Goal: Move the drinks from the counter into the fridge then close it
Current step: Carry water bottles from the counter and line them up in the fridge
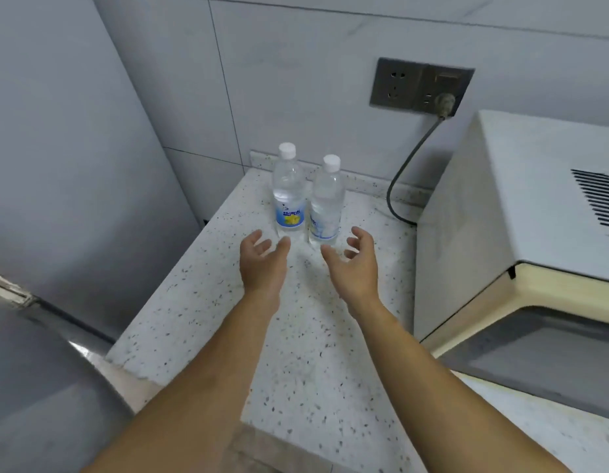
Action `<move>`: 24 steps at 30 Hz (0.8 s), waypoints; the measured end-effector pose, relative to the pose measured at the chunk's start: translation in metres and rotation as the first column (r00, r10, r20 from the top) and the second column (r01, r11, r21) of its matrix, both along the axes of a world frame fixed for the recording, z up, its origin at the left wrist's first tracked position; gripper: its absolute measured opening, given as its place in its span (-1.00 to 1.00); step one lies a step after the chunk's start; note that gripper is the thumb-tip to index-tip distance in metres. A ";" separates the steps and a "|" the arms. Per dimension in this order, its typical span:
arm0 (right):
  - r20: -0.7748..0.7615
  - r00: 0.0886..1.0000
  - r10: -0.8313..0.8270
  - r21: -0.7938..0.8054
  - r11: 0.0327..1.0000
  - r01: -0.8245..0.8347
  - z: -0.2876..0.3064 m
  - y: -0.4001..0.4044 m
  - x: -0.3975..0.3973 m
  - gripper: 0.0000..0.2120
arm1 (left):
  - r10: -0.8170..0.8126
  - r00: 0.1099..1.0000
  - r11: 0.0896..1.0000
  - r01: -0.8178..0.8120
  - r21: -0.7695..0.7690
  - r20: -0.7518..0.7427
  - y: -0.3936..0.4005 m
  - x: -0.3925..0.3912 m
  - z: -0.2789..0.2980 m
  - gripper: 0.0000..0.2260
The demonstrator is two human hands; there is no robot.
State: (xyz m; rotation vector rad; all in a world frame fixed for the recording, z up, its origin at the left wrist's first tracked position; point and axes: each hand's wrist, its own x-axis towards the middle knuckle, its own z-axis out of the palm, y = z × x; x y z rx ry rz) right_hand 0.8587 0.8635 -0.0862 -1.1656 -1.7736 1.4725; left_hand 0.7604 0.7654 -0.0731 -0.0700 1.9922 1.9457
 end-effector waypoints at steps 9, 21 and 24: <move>-0.162 0.987 -0.002 0.002 1.000 0.003 -0.008 0.045 -0.073 -0.08 | -0.243 0.962 0.945 0.207 -0.255 -0.120 0.059 -0.100 0.003 -0.14; -0.177 0.984 0.027 0.022 0.999 -0.023 -0.029 0.055 -0.082 -0.36 | -0.461 0.875 0.874 0.421 -0.243 -0.144 0.076 -0.117 -0.022 -0.45; -0.183 0.983 0.016 0.031 0.999 -0.010 -0.030 0.047 -0.067 -0.38 | -0.405 0.887 0.900 0.344 -0.270 -0.220 0.066 -0.097 -0.028 -0.47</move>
